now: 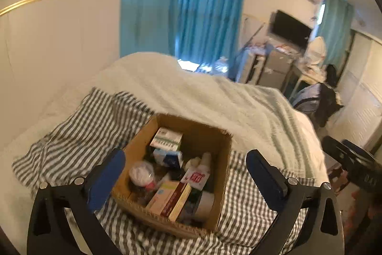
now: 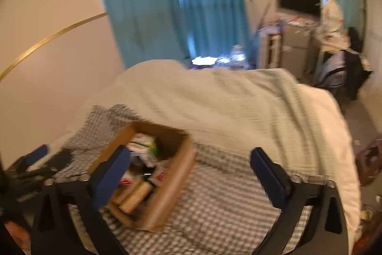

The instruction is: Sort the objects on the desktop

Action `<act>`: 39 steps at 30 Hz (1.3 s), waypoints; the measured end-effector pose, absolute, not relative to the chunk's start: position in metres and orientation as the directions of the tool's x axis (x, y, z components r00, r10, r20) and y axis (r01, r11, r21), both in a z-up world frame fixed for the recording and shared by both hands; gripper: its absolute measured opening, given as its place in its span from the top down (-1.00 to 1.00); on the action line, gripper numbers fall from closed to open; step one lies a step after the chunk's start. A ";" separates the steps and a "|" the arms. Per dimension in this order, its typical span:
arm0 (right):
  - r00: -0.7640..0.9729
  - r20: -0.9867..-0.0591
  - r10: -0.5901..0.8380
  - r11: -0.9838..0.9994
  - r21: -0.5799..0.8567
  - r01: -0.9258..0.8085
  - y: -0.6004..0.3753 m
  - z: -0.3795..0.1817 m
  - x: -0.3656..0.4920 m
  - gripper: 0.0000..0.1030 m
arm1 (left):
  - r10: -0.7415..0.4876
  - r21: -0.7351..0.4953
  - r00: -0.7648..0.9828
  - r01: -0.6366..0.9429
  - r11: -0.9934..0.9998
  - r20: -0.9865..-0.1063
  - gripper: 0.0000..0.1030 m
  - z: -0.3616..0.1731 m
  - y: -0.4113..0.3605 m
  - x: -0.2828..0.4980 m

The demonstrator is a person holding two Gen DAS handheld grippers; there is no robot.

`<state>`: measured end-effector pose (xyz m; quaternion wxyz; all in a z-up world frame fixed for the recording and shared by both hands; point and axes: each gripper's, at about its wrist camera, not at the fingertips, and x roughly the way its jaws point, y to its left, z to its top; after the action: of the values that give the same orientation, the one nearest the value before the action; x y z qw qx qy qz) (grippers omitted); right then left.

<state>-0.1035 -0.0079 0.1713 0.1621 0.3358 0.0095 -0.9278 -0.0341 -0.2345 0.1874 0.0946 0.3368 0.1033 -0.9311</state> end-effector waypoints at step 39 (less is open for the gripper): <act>-0.567 -0.785 -0.251 -0.968 0.209 0.139 0.047 0.073 -0.088 -0.99 | -0.188 0.075 -0.671 0.193 -0.978 -0.717 -1.00 0.133 -0.155 -0.027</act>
<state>-0.0882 0.0465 0.0728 0.1105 0.4522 -0.0619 -0.8829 -0.0272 -0.1555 0.1325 0.1042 0.3918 0.0034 -0.9141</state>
